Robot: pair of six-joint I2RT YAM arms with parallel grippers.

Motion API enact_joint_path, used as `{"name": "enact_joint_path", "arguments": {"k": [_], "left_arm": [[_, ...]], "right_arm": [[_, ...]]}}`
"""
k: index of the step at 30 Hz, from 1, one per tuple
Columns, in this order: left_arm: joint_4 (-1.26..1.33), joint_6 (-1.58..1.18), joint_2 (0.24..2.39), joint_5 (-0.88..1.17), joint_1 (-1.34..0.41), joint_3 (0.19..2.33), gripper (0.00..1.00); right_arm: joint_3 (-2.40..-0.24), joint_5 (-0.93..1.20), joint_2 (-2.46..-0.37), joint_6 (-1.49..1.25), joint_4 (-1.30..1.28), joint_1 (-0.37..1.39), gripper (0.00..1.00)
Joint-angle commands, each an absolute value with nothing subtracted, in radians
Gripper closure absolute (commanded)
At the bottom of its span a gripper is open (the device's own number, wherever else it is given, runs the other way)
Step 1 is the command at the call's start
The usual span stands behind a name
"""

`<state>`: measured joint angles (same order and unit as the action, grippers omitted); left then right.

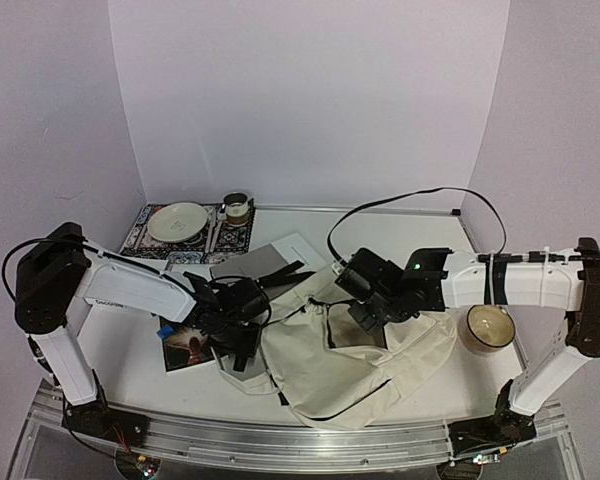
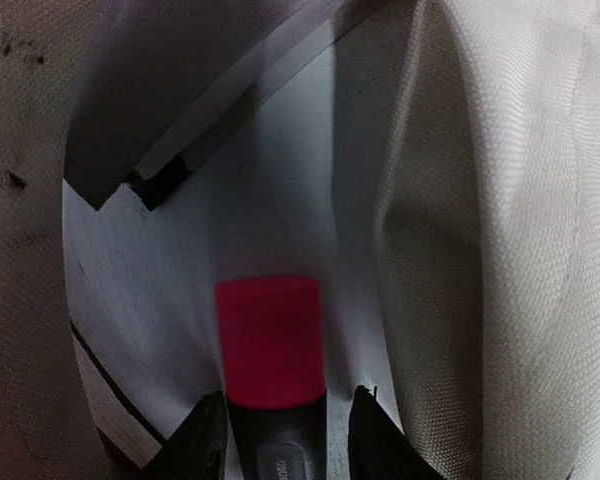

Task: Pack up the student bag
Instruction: Pick up the pen at the center of the board.

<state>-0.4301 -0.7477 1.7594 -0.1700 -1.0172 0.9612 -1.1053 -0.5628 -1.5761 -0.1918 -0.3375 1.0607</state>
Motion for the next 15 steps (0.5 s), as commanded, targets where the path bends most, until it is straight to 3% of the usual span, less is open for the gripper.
{"name": "enact_joint_path", "arguments": {"k": [1, 5, 15], "left_arm": [[-0.426, -0.738, 1.812, -0.142, -1.011, 0.975, 0.64], [-0.426, -0.744, 1.764, -0.140, -1.011, 0.973, 0.79], [-0.432, -0.757, 1.492, -0.149, -1.011, 0.973, 0.86]], "right_arm": [[-1.121, -0.554, -1.543, -0.208, -0.322, 1.060, 1.00], [-1.121, -0.545, -1.535, -0.209, -0.318, 1.061, 1.00], [-1.124, -0.502, -1.538, -0.231, -0.288, 1.061, 1.00]]}}
